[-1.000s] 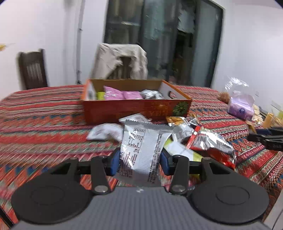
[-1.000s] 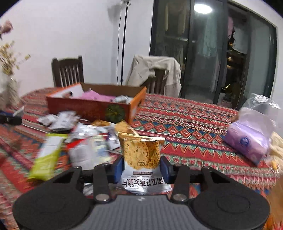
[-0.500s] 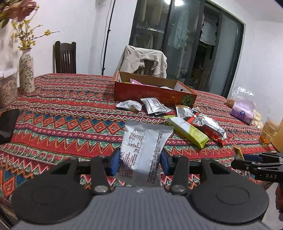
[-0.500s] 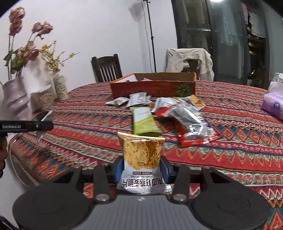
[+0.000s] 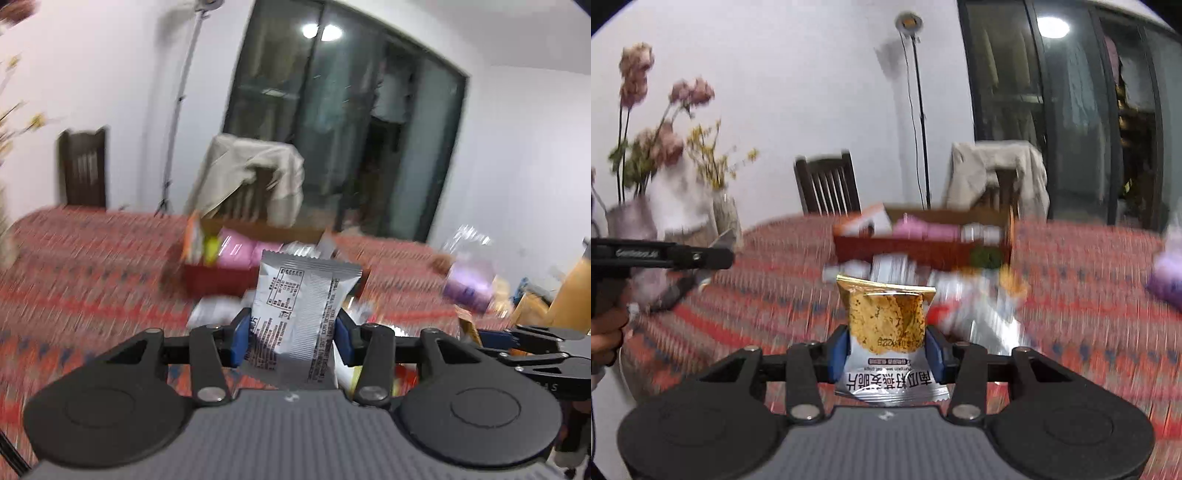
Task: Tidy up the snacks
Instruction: 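Carry both packets into the orange box and open both grippers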
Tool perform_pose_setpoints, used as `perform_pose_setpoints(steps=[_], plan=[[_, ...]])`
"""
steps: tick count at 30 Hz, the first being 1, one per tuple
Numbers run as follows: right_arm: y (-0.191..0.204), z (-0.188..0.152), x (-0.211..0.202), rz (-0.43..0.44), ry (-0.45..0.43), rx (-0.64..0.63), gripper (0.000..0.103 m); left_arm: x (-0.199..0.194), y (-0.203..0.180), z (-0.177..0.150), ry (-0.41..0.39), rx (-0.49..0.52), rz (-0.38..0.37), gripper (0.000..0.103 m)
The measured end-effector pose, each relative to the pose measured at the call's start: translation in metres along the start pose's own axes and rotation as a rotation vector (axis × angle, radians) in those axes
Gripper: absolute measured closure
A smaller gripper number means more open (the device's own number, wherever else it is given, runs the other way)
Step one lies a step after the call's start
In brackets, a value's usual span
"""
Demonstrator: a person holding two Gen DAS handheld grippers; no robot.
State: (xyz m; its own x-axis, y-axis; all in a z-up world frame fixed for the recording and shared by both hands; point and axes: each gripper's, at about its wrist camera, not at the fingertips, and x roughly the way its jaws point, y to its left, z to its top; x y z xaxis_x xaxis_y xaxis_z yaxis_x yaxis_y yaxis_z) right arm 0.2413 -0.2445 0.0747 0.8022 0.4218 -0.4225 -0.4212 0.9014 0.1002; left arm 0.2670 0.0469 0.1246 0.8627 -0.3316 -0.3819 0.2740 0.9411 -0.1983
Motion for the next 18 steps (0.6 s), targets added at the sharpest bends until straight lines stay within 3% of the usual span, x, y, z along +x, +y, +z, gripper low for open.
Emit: perform_pose_setpoints(steps=[5,9,13,18], plan=[[-0.034,0.085,0.043,0.021,-0.047,-0.057,0.060,0.078,0.003,0.076,0.013,0.019,-0.031,0.057],[-0.072,0.139,0.121,0.022,0.040,-0.047,0.060,0.173,0.010,0.108,0.117,-0.016,-0.008,0.057],[-0.108,0.163,0.214,0.009,0.169,0.022,0.060,0.261,0.021,0.107,0.235,-0.055,0.026,0.057],[-0.130,0.156,0.322,-0.057,0.356,0.049,0.060,0.343,0.031,0.081,0.369,-0.059,0.080,0.057]])
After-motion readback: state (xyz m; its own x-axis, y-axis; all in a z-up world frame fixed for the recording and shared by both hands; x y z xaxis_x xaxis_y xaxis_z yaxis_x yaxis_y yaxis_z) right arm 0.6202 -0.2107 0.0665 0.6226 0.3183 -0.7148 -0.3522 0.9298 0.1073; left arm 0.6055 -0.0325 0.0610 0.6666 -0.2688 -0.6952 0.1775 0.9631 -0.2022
